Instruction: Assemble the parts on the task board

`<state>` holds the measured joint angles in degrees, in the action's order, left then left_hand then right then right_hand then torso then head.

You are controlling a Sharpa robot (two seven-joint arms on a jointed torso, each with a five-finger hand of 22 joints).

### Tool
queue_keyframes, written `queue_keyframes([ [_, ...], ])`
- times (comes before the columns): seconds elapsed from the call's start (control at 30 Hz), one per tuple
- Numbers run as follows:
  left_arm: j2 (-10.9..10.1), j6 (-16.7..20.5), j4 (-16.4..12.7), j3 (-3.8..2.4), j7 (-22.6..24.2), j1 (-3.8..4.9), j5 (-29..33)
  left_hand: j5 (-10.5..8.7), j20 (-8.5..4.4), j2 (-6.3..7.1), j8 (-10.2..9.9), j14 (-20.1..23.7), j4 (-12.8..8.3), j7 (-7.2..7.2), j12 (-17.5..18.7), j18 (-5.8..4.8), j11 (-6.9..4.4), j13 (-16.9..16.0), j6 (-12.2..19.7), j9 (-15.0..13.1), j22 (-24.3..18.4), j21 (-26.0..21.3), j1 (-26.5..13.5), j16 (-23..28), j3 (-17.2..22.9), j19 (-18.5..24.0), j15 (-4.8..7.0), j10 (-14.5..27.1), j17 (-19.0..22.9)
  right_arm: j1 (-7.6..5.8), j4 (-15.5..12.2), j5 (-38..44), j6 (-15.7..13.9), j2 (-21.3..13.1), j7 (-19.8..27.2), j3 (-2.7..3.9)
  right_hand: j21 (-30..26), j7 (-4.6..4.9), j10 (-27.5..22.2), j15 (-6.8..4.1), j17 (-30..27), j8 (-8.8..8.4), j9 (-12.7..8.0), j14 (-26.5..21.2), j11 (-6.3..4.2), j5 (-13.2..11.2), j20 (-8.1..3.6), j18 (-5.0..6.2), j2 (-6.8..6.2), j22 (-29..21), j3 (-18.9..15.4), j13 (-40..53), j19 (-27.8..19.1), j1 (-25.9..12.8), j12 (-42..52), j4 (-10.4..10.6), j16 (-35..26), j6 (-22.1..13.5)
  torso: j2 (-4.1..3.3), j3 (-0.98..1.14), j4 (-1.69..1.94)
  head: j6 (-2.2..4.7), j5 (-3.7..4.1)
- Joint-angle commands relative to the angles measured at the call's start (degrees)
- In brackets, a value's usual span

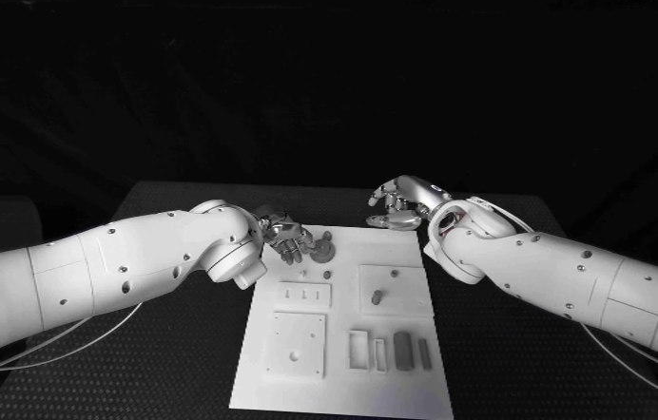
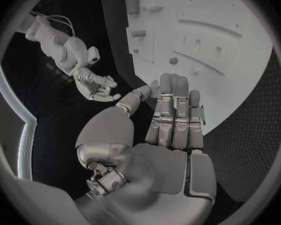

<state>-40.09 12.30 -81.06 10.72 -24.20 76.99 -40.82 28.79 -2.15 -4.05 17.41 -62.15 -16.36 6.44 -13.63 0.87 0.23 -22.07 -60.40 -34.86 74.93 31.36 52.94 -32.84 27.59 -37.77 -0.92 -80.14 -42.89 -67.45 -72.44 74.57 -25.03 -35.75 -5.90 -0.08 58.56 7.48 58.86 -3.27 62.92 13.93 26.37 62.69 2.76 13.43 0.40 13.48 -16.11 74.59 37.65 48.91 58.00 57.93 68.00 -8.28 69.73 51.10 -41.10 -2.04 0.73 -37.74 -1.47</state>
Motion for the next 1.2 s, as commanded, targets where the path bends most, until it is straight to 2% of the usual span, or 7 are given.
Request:
queue_keyframes([
  [0.03,0.0,-1.9,-0.3,0.00,-4.2,0.04,-9.5,0.30,-0.28,0.18,0.4,-0.5,-0.1,-2.19,-0.3,-0.87,-0.31,-0.1,-2.7,-0.3,1.4,0.4,0.3,-0.3,0.2,0.1,-0.10,-0.3,-0.1,-0.42,1.5,-13.3,-1.6,-0.2,5.1,0.64,-0.4,1.68,-0.4,-0.07,-0.1,-0.06,-0.1,-0.5,-0.07,0.7,0.33,1.52,0.71,0.1,-0.5,-0.1,-0.1,-0.1,0.4,-0.1,0.2,-1.6,-0.04,0.06,0.04,-0.32,-0.26],
  [0.2,-0.1,-3.9,-1.3,0.94,-5.8,0.05,-14.9,1.04,-0.88,0.37,0.6,-1.3,-0.1,-2.42,-1.5,-0.87,-0.98,-1.1,-3.1,-0.8,1.4,1.7,0.5,-1.5,-0.1,-0.7,0.50,-1.5,-0.5,-2.34,4.2,-18.5,-0.6,-0.1,7.0,1.19,-0.6,1.76,-0.8,0.01,-0.4,-0.09,-0.2,-0.9,0.01,1.9,0.48,1.52,1.47,0.1,-1.5,-0.4,-0.5,-0.3,0.3,-0.2,0.1,-1.9,-0.02,0.05,-0.04,-0.75,-0.27],
  [0.43,0.3,-5.6,-1.8,1.18,-6.8,0.06,-16.6,4.33,-2.78,0.60,0.7,-3.3,-0.2,-2.82,-5.1,-0.75,-2.22,-4.5,-3.6,-2.1,1.5,5.2,0.8,-4.4,-0.4,-3.4,1.79,-3.0,-1.2,-3.83,6.9,-20.1,-0.3,0.4,7.3,1.94,-0.9,1.82,-1.1,0.08,-0.7,-0.07,-0.3,-1.2,0.07,2.7,0.66,1.52,2.34,0.1,-2.2,-0.8,-0.8,-0.4,0.3,-0.4,0.0,-2.0,-0.02,0.05,-0.03,-1.43,-0.14],
  [0.6,0.4,-8.3,-2.2,2.30,-7.0,0.06,-16.4,4.73,-8.29,0.85,0.3,-9.8,-0.2,-4.43,-23.6,0.87,-4.63,-19.1,-3.8,-4.2,1.5,18.2,1.8,-16.8,-0.6,-11.4,7.40,-4.9,-6.0,-4.02,7.8,-20.1,0.4,1.0,7.3,2.14,-0.9,1.83,-1.1,0.08,-0.8,-0.08,-0.3,-1.3,0.07,2.9,0.69,1.52,2.48,0.1,-2.3,-0.8,-0.9,-0.4,0.4,-0.5,0.1,-2.0,-0.04,0.11,0.06,-1.94,-0.09],
  [0.73,0.8,-9.7,-2.2,2.85,-7.2,0.05,-16.3,4.45,-11.00,0.88,-0.4,-11.7,0.0,-4.76,-34.8,2.00,-5.02,-27.4,-3.7,-5.3,1.4,25.7,1.4,-24.5,1.2,-15.5,10.57,-2.9,-8.0,-4.07,7.9,-20.1,0.7,1.1,7.2,2.24,-1.0,1.85,-1.2,0.10,-0.8,-0.09,-0.3,-1.3,0.09,3.0,0.72,1.52,2.56,0.2,-2.5,-0.9,-0.9,-0.4,0.4,-0.6,0.1,-2.1,0.00,0.04,0.10,-2.24,-0.01],
  [0.93,1.0,-10.8,-2.7,3.00,-7.9,0.04,-16.2,4.24,-12.77,0.92,-0.8,-13.5,-0.2,-5.00,-38.4,3.10,-5.31,-29.1,-3.6,-6.6,1.4,30.2,0.4,-29.4,2.5,-19.2,11.86,-1.8,-8.4,-4.07,8.2,-20.1,1.1,1.2,7.0,2.27,-1.0,1.86,-1.2,0.11,-0.9,-0.10,-0.3,-1.4,0.10,3.2,0.75,1.52,2.72,0.2,-2.6,-0.9,-0.9,-0.5,0.4,-0.6,0.1,-2.1,-0.02,-0.03,-0.01,-2.64,0.05],
  [1.2,1.5,-10.3,-2.3,3.02,-8.2,-0.03,-15.5,4.15,-13.18,0.83,-0.7,-13.9,-0.1,-5.18,-39.4,3.37,-5.49,-29.0,-4.0,-7.3,1.3,31.7,-0.6,-31.4,2.9,-19.7,12.14,-1.6,-8.5,-4.08,8.3,-20.1,1.6,1.5,6.9,2.27,-1.0,1.87,-1.2,0.12,-0.9,-0.11,-0.4,-1.4,0.12,3.4,0.76,1.52,2.84,0.2,-2.7,-1.0,-0.9,-0.5,0.5,-0.7,0.2,-2.2,-0.01,0.00,0.04,-2.96,0.24],
])
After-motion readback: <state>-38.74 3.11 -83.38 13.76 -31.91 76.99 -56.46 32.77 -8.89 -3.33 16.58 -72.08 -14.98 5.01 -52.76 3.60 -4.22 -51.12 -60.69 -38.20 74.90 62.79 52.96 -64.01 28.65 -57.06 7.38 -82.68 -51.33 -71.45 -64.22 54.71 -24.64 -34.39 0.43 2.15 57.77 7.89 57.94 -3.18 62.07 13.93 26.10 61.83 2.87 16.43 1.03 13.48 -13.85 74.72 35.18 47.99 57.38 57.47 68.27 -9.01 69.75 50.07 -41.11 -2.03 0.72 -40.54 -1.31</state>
